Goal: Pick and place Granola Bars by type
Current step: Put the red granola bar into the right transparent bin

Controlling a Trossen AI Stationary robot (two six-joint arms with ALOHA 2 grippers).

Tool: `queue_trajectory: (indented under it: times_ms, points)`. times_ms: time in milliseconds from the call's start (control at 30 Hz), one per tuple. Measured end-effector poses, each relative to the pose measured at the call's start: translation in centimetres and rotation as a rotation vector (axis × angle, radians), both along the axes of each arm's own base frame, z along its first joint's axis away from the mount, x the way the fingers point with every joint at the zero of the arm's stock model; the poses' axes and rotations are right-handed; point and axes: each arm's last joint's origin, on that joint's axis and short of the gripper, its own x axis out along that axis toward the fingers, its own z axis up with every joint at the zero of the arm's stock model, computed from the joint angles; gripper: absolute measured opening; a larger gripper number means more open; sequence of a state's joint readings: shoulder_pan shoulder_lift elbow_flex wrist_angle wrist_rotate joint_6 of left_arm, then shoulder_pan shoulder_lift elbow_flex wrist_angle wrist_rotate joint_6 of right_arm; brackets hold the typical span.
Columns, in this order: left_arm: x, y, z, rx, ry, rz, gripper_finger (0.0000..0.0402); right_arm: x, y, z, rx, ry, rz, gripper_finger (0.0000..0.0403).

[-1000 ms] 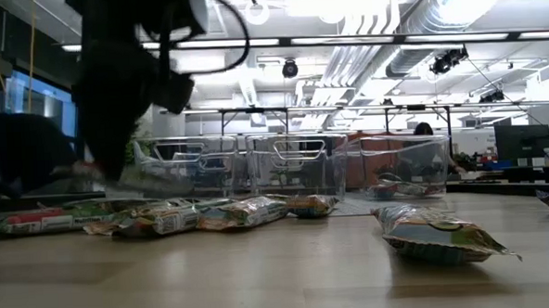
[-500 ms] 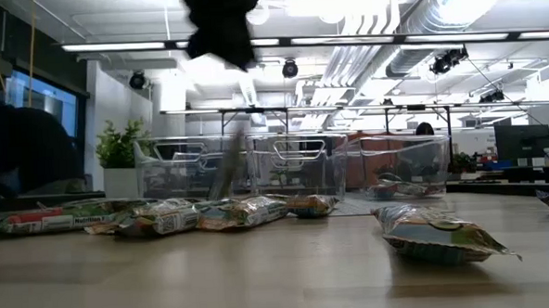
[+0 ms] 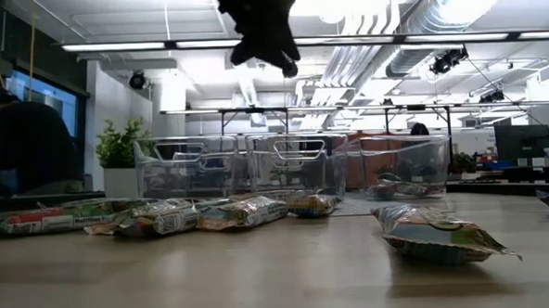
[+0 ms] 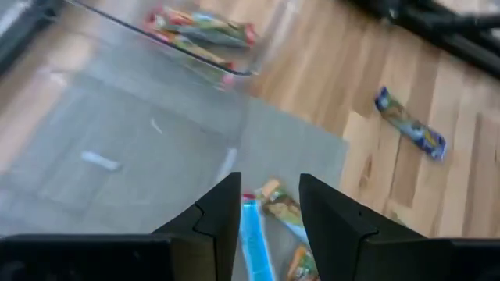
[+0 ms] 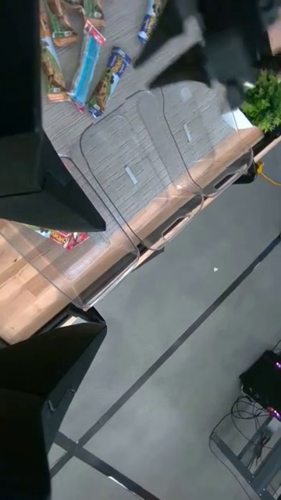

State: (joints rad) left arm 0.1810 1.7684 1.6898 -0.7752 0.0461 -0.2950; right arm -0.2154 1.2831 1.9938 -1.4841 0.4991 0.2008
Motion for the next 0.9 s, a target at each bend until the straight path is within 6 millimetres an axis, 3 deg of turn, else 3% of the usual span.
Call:
queue_trajectory:
  times_ms: [233, 367, 533, 900]
  points:
    - [-0.1, -4.2, -4.5, -0.06, 0.359, -0.114, 0.0126, 0.0, 0.0, 0.0, 0.001, 0.0, 0.002, 0.0188]
    - [0.8, -6.0, -7.4, -0.037, 0.45, -0.096, 0.0127, 0.0, 0.0, 0.0, -0.001, 0.002, 0.004, 0.0188]
    - [2.3, -6.1, -10.2, -0.095, 0.467, -0.007, 0.0147, 0.0, 0.0, 0.0, 0.001, 0.003, 0.008, 0.0188]
    - [3.7, -6.2, -12.1, -0.17, 0.434, 0.051, 0.0256, 0.1, 0.1, 0.0, 0.025, -0.001, 0.036, 0.0188]
